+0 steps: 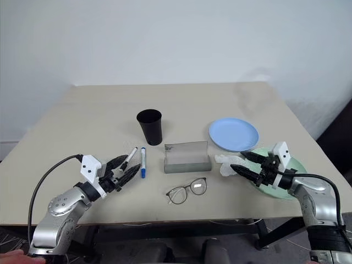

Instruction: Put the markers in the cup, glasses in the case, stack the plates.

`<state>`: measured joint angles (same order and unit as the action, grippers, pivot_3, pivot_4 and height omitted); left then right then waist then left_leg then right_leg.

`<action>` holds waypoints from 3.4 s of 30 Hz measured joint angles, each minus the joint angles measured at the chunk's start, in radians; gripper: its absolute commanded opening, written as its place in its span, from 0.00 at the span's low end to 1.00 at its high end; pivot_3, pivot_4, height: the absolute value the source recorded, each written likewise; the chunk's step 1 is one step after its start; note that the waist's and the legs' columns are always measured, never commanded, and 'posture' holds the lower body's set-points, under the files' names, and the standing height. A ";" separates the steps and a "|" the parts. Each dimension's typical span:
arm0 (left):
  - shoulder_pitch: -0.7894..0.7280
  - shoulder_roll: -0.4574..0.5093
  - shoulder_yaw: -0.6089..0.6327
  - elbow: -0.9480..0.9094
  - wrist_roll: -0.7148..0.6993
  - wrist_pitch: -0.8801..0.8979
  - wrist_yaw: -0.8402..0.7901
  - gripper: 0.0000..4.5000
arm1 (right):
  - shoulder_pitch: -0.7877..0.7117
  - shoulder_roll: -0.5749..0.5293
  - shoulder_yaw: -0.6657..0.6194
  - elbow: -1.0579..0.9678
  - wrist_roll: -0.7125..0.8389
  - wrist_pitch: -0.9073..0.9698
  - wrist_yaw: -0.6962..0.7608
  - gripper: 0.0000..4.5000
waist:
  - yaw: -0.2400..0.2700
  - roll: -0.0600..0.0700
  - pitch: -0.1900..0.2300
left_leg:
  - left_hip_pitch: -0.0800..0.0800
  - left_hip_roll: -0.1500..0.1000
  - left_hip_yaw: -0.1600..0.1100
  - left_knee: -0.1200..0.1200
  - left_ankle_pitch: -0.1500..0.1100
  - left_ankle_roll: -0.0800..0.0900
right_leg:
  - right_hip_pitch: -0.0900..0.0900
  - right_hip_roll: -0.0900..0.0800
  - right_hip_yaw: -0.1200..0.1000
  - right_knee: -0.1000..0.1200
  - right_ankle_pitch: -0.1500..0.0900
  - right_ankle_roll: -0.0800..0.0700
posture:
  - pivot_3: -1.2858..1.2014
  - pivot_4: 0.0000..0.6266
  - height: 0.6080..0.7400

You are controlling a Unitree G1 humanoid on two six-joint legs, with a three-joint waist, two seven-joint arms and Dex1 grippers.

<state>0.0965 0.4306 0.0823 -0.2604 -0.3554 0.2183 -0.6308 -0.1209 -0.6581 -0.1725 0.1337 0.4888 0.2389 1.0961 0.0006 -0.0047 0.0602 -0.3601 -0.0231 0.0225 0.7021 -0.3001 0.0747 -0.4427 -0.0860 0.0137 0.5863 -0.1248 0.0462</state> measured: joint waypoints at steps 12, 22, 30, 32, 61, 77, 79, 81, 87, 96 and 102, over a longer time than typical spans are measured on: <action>-0.027 -0.054 -0.036 0.006 0.026 -0.021 0.021 0.68 | -0.019 -0.037 -0.012 -0.010 0.000 0.023 -0.006 0.82 | -0.002 0.000 0.000 | 0.000 0.006 0.009 0.001 0.000 0.000 | 0.000 0.000 -0.001 -0.001 0.000 0.000 | 0.52 0.00 1.00; -0.029 -0.048 -0.039 0.026 0.029 -0.033 0.008 0.68 | -0.045 -0.054 -0.003 -0.009 -0.033 0.043 -0.039 0.82 | -0.001 0.000 0.000 | -0.001 0.018 0.022 0.001 0.000 0.000 | -0.002 0.000 -0.008 -0.013 0.000 0.000 | 0.52 0.00 1.00; -0.074 -0.029 -0.048 0.085 0.030 -0.034 -0.027 0.68 | -0.018 -0.060 0.013 -0.111 -0.056 0.132 -0.096 0.82 | -0.001 0.000 0.000 | -0.003 0.025 0.024 0.001 -0.001 -0.002 | -0.003 0.000 -0.017 -0.016 0.000 0.000 | 0.52 0.00 1.00; -0.074 -0.023 -0.051 0.086 0.029 -0.033 -0.035 0.68 | -0.008 -0.062 0.013 -0.144 -0.056 0.165 -0.105 0.82 | -0.001 0.001 0.000 | -0.003 0.028 0.024 0.001 -0.002 -0.003 | -0.003 -0.001 -0.023 -0.017 0.000 0.000 | 0.52 0.00 1.00; -0.145 -0.034 -0.079 0.144 0.050 -0.035 -0.051 0.69 | -0.035 -0.103 0.204 -0.108 -0.251 0.295 -0.243 0.73 | -0.001 0.001 0.001 | -0.002 0.034 0.028 0.001 -0.005 -0.009 | -0.010 -0.001 -0.031 -0.017 0.000 0.000 | 0.52 0.00 1.00; -0.157 -0.033 -0.083 0.156 0.061 -0.035 -0.061 0.69 | -0.059 -0.072 0.204 -0.064 -0.294 0.226 -0.264 0.32 | -0.001 0.000 0.001 | -0.003 0.041 0.046 0.002 -0.006 -0.009 | -0.016 -0.002 -0.030 -0.018 0.000 0.000 | 0.52 0.00 1.00; -0.157 -0.033 -0.085 0.158 0.065 -0.035 -0.061 0.69 | -0.062 -0.072 0.204 -0.062 -0.294 0.227 -0.265 0.24 | -0.001 0.000 0.001 | -0.003 0.041 0.047 0.002 -0.006 -0.009 | -0.017 -0.002 -0.029 -0.018 0.000 0.000 | 0.52 0.00 1.00; -0.157 -0.033 -0.086 0.162 0.067 -0.035 -0.061 0.69 | -0.068 -0.072 0.203 -0.060 -0.298 0.230 -0.269 0.14 | -0.001 -0.001 0.001 | -0.003 0.041 0.048 0.002 -0.006 -0.009 | -0.017 -0.002 -0.029 -0.018 0.000 0.000 | 0.52 0.00 1.00; -0.167 -0.034 -0.092 0.169 0.068 -0.035 -0.061 0.69 | -0.109 -0.074 0.194 -0.033 -0.317 0.240 -0.293 0.00 | -0.012 0.002 0.000 | -0.009 0.059 0.055 0.002 -0.006 -0.009 | -0.016 -0.001 -0.046 -0.034 0.000 0.000 | 0.52 0.00 1.00; -0.170 -0.035 -0.095 0.180 0.070 -0.043 -0.060 0.69 | -0.171 -0.074 0.206 0.031 -0.366 0.256 -0.345 0.00 | -0.012 0.005 0.000 | -0.015 0.070 0.061 0.002 -0.006 -0.010 | -0.018 -0.004 -0.066 -0.048 0.015 -0.015 | 0.52 0.00 1.00; -0.174 -0.037 -0.095 0.186 0.072 -0.051 -0.060 0.69 | -0.251 -0.072 0.210 0.164 -0.429 0.223 -0.430 0.00 | -0.012 0.007 0.000 | -0.015 0.070 0.066 0.002 -0.005 -0.010 | -0.020 -0.016 -0.083 -0.048 0.019 -0.020 | 0.52 0.00 1.00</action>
<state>-0.0772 0.3937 -0.0131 -0.0745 -0.2836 0.1671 -0.6905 -0.3721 -0.7297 0.0374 0.2974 0.0597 0.4615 0.6661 -0.0118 0.0020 0.0606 -0.3756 0.0473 0.0883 0.7044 -0.3056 0.0648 -0.4631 -0.1019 -0.0690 0.5383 -0.1062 0.0264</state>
